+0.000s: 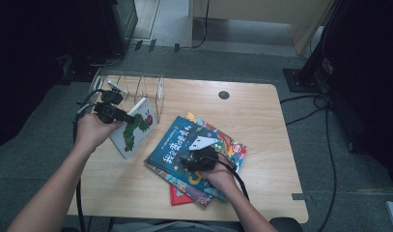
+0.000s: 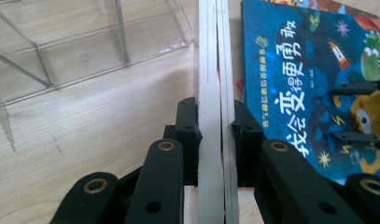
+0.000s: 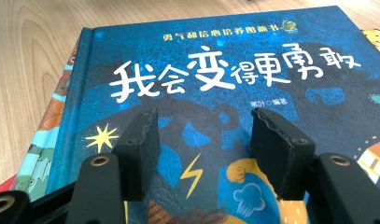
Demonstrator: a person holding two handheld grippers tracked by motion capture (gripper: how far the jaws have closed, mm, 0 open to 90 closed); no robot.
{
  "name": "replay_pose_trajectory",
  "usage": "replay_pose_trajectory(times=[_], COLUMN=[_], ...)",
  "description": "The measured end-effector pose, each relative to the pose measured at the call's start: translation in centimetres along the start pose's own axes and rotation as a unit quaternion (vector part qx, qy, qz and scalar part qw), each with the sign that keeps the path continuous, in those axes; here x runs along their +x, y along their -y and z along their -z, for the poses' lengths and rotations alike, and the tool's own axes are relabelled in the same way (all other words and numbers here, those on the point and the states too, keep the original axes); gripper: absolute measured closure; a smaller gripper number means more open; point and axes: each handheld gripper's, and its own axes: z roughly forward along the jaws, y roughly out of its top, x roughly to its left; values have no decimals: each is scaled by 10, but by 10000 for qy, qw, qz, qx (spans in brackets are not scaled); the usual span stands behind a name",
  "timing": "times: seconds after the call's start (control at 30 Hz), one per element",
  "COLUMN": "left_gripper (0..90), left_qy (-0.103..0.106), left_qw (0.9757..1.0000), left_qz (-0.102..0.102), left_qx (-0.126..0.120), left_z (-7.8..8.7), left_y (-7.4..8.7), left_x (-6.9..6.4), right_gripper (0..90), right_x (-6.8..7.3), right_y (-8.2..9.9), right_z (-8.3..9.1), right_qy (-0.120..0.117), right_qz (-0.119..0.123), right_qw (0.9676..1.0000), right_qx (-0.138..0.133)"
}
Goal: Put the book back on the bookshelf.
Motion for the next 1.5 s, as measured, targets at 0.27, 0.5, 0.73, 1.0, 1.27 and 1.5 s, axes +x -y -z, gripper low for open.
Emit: replay_pose_trajectory(times=[0.27, 0.5, 0.73, 1.0, 1.27, 1.5], left_gripper=[781, 781, 781, 781, 781, 781], left_qy=[-81, -166, -207, -272, -373, -407], left_qw=[9999, 9995, 9990, 9973, 9955, 9952], left_qz=[119, 252, 382, 677, 849, 861], left_qx=[-15, -43, -80, -126, -192, -236], left_z=[-7, -15, -20, -26, -31, -36], left_y=[-10, -21, -30, -40, -49, -59], left_x=[2, 3, 4, 8, 12, 9], right_gripper=[422, 422, 422, 425, 425, 436], right_x=[0, 0, 0, 0, 0, 0], right_y=[0, 0, 0, 0, 0, 0], right_z=[0, 0, 0, 0, 0, 0], right_qy=[1, -4, -3, 2, 9, 24], right_qz=[0, 2, 12, 9, 11, 1], right_qw=[10000, 10000, 10000, 10000, 10000, 10000], right_qx=[1, 2, -2, -6, -8, -11])
